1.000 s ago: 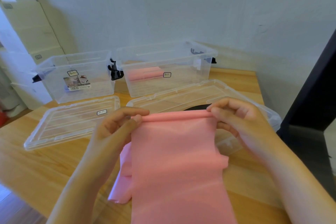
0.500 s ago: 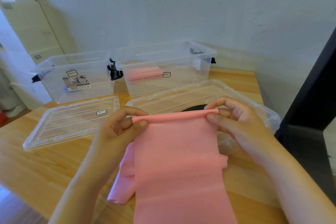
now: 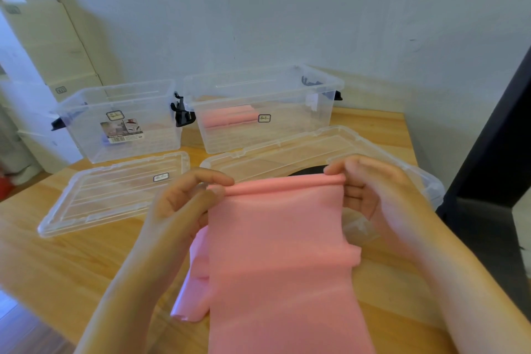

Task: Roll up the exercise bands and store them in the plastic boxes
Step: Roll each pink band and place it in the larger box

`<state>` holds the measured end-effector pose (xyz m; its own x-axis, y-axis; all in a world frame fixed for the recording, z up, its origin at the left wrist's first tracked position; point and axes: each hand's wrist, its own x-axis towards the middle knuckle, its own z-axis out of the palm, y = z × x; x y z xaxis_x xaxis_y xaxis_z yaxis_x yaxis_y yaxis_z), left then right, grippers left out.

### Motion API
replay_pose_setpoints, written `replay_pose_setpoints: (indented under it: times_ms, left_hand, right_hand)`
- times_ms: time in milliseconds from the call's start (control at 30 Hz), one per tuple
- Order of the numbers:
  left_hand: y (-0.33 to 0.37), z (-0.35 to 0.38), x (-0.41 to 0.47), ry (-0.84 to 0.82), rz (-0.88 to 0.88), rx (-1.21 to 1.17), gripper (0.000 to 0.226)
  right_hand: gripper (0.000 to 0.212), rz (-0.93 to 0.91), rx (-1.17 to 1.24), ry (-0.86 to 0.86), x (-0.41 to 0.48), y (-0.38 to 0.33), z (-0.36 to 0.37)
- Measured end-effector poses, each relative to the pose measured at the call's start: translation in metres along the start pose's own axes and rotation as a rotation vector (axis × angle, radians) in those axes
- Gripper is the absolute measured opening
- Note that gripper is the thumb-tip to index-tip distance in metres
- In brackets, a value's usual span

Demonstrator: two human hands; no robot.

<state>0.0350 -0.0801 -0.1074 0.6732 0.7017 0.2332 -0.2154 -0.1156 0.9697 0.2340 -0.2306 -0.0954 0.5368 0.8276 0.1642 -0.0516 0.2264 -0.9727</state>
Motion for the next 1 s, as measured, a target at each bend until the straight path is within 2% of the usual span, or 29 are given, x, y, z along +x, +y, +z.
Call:
replay_pose_setpoints:
  times_ms: [100, 167, 267, 300, 400, 467, 600, 700, 800, 867, 1000]
  left_hand:
    - [0.0005, 0.0034, -0.0001, 0.034, 0.034, 0.117, 0.017]
    - [0.0003, 0.0048, -0.0001, 0.045, 0.024, 0.103, 0.023]
    - [0.0006, 0.0049, 0.0006, 0.063, 0.013, 0.089, 0.037]
    - [0.0004, 0.0049, 0.0009, 0.067, 0.016, 0.101, 0.036]
    - [-0.0010, 0.0038, 0.0010, 0.058, 0.028, 0.111, 0.019]
    - [0.0006, 0.0033, 0.0000, 0.024, 0.028, 0.104, 0.015]
    - [0.0027, 0.0032, -0.0008, -0.023, -0.001, 0.059, 0.020]
    - [0.0040, 0.0023, -0.0012, -0.026, -0.025, 0.002, 0.025]
    - [0.0036, 0.0010, -0.0001, 0.013, -0.033, -0.008, 0.025]
    - [0.0024, 0.0013, 0.0002, 0.039, -0.013, 0.032, 0.020]
    - [-0.0010, 0.0018, 0.0001, 0.030, 0.004, 0.083, 0.027]
  right_hand:
    - [0.009, -0.047, -0.158, 0.025, -0.0023, 0.0012, 0.0012]
    - [0.009, -0.058, -0.203, 0.033, -0.0026, 0.0020, 0.0017]
    - [0.022, -0.037, -0.206, 0.043, -0.0022, 0.0013, 0.0021]
    - [0.023, -0.035, -0.208, 0.043, -0.0018, 0.0013, 0.0022]
    - [0.020, -0.046, -0.213, 0.041, -0.0015, 0.0019, 0.0034]
    - [0.015, -0.052, -0.207, 0.034, -0.0010, 0.0019, 0.0037]
    - [0.011, -0.013, -0.137, 0.010, -0.0029, 0.0010, 0.0035]
    - [0.014, -0.003, -0.124, -0.023, -0.0038, 0.0012, 0.0005]
    - [0.017, 0.008, -0.123, -0.067, -0.0038, -0.0015, 0.0009]
    - [0.016, 0.005, -0.119, -0.045, -0.0034, -0.0019, 0.0029]
    - [0.017, -0.002, -0.149, 0.006, -0.0021, -0.0003, 0.0034]
